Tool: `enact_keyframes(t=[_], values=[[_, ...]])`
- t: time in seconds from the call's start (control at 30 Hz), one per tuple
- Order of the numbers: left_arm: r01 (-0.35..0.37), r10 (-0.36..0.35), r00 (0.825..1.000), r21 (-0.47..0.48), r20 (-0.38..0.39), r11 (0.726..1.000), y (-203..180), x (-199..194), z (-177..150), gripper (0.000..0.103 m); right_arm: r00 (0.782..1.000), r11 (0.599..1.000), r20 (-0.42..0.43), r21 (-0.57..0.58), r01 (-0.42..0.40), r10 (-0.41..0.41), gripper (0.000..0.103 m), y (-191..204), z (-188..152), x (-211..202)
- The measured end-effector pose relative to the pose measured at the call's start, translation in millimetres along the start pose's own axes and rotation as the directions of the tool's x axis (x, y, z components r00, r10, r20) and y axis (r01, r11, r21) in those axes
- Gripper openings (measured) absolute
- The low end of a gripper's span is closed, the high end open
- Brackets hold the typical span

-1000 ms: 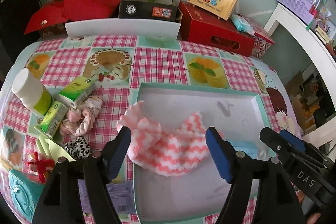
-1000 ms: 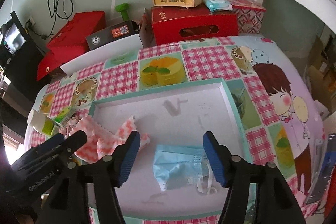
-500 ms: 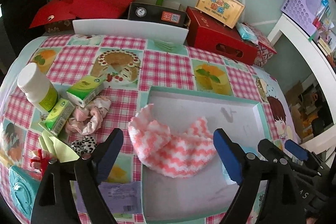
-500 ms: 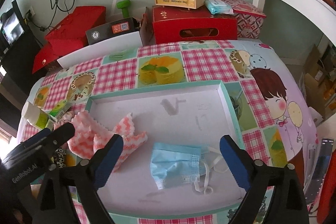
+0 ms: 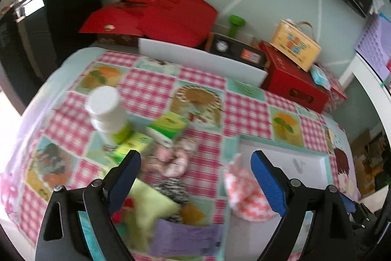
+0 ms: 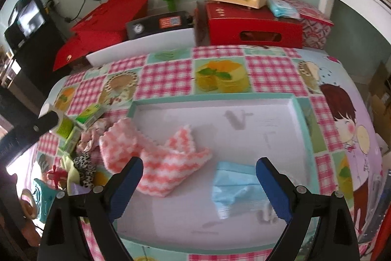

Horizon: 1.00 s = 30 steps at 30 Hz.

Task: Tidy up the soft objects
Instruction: 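Grasp the red hair tie with the left gripper while the right gripper moves to the pile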

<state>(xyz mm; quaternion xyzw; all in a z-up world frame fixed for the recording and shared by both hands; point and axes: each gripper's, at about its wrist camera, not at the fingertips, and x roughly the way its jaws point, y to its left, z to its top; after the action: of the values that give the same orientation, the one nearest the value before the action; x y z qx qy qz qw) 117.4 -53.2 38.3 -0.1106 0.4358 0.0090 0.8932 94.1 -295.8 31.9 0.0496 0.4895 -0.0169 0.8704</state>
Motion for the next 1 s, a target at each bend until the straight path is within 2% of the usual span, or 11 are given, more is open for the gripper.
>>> enact_keyframes(t=[0.27, 0.47, 0.83, 0.87, 0.93, 1.0], values=[[-0.077, 0.08, 0.997, -0.097, 0.026, 0.992, 58.3, -20.3, 6.9, 0.092, 0.998, 0.996, -0.013, -0.067, -0.06, 0.059, 0.095, 39.3, -1.9, 2.9], [-0.123, 0.124, 0.992, -0.139, -0.002, 0.983, 96.8, -23.8, -0.7, 0.092, 0.994, 0.986, -0.03, -0.128, -0.107, 0.104, 0.095, 75.2, -6.2, 7.4], [-0.132, 0.131, 0.991, -0.219, -0.018, 0.967, 152.0, -29.9, -10.1, 0.092, 0.981, 0.957, -0.1, -0.225, -0.186, 0.167, 0.095, 136.7, -20.2, 27.0], [-0.133, 0.131, 0.991, -0.23, -0.022, 0.964, 158.0, -30.0, -11.0, 0.093, 0.979, 0.953, -0.11, -0.232, -0.196, 0.174, 0.095, 141.3, -21.9, 29.3], [-0.125, 0.121, 0.992, -0.231, -0.029, 0.965, 164.5, -29.5, -11.2, 0.102, 0.974, 0.947, -0.127, -0.238, -0.216, 0.19, 0.095, 147.8, -24.7, 33.4], [-0.118, 0.112, 0.993, -0.217, -0.042, 0.969, 168.7, -28.1, -10.7, 0.102, 0.969, 0.94, -0.138, -0.247, -0.234, 0.205, 0.095, 154.2, -26.7, 36.8]])
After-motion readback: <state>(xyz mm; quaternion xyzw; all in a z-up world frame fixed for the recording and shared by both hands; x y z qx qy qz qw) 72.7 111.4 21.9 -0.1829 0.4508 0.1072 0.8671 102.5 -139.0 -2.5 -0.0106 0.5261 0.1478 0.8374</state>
